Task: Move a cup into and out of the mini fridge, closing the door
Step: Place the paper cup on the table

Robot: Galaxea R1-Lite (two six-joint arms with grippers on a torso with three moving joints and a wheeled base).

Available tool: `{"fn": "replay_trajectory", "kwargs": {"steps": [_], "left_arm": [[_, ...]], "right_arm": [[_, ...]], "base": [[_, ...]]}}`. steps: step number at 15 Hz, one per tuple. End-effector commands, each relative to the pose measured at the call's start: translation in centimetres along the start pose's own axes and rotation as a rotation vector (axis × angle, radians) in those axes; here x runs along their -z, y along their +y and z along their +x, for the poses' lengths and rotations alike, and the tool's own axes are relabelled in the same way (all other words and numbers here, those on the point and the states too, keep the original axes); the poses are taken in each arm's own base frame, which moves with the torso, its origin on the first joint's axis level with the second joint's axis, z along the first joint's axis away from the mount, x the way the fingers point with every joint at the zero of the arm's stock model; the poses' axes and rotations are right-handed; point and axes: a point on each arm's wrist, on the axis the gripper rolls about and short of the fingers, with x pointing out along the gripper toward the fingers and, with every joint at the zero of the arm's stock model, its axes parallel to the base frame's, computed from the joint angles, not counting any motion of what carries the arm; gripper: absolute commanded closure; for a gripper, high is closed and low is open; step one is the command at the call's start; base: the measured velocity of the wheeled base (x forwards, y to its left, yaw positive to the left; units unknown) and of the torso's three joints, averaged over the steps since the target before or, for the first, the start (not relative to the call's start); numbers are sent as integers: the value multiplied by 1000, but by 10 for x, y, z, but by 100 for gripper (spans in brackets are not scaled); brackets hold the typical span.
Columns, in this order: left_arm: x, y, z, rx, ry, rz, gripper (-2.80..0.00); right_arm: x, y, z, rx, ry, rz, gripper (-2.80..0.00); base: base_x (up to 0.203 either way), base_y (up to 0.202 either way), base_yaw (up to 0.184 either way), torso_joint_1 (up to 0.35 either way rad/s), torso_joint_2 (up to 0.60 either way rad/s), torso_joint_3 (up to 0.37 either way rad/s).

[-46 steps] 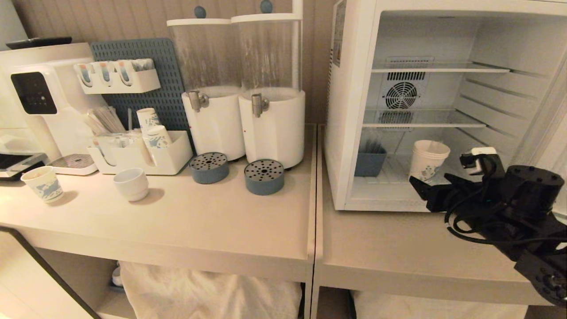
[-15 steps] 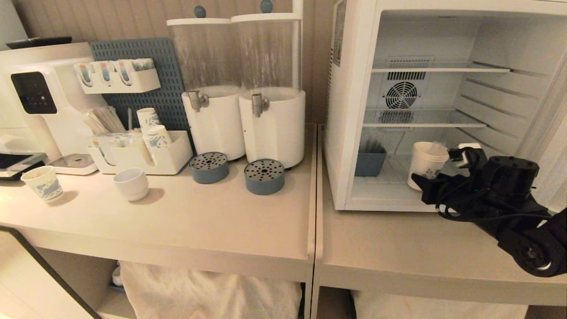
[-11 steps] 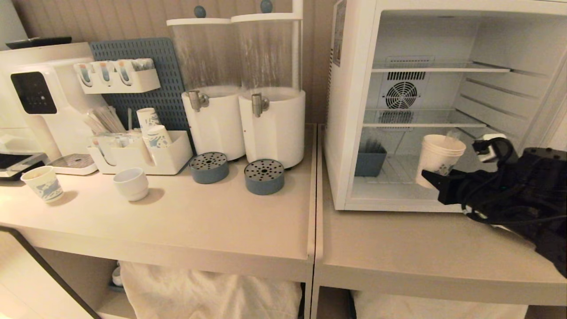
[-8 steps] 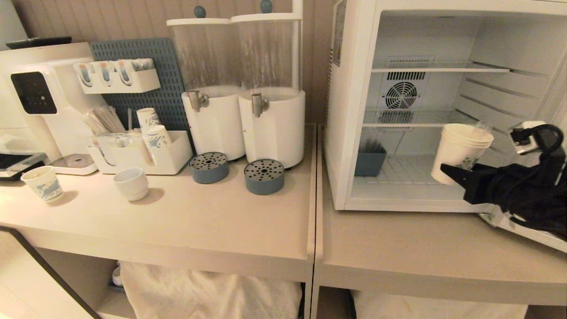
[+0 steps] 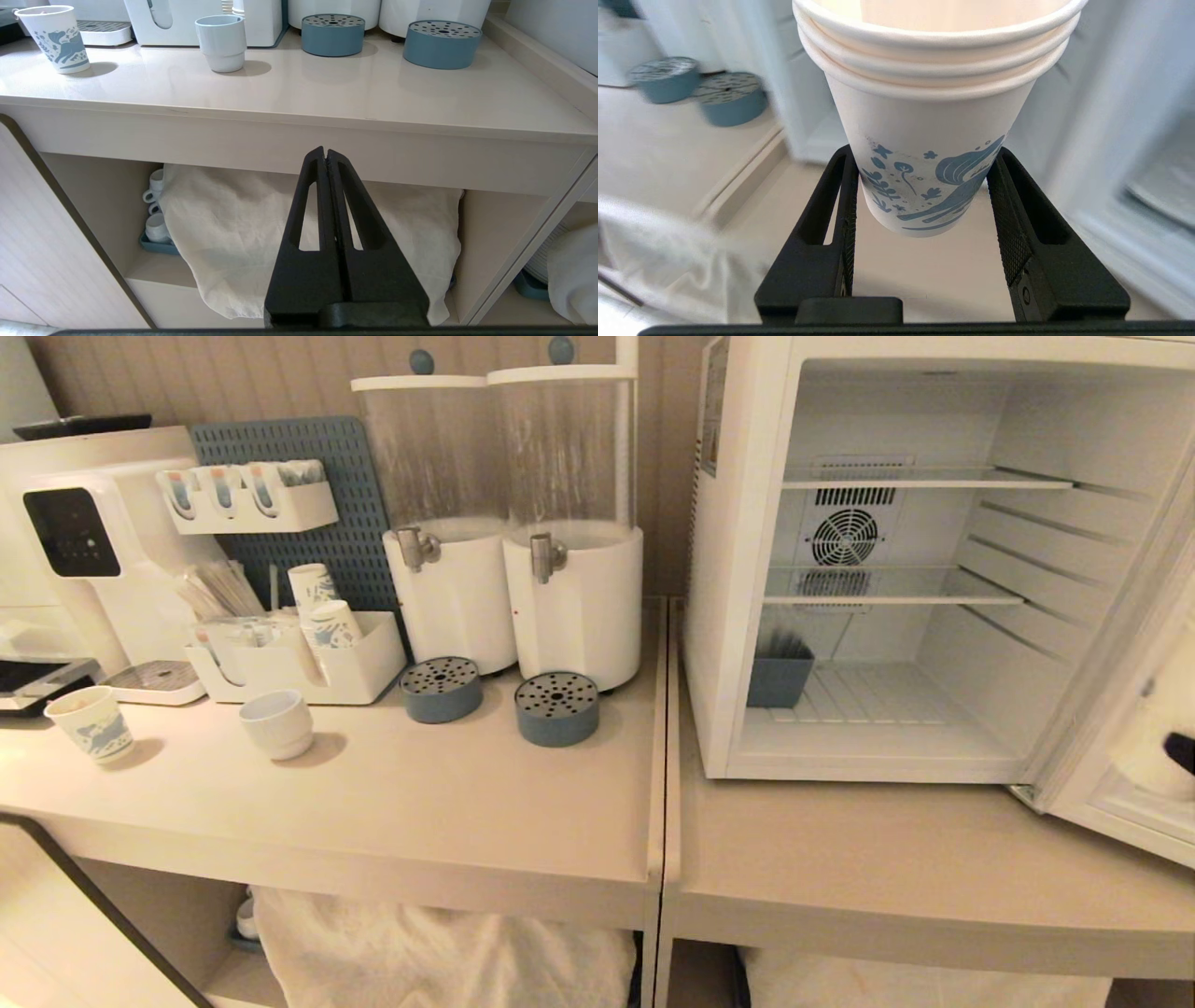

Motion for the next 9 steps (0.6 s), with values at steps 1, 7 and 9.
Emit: {"fn": "replay_trajectory", "kwargs": {"steps": [1, 7, 9], "left_arm": [[5, 0, 1, -1, 19, 0, 0], [5, 0, 1, -1, 18, 3, 0], [5, 0, 1, -2, 18, 9, 0]], "right_arm": [[12, 6, -76, 4, -108, -8, 0], [27, 6, -111, 119, -48, 65, 0], [5, 7, -131, 118, -82, 74, 0]], "base": [[0, 0, 0, 0, 0, 0], [0, 0, 0, 0, 0, 0], [0, 0, 0, 0, 0, 0]]}}
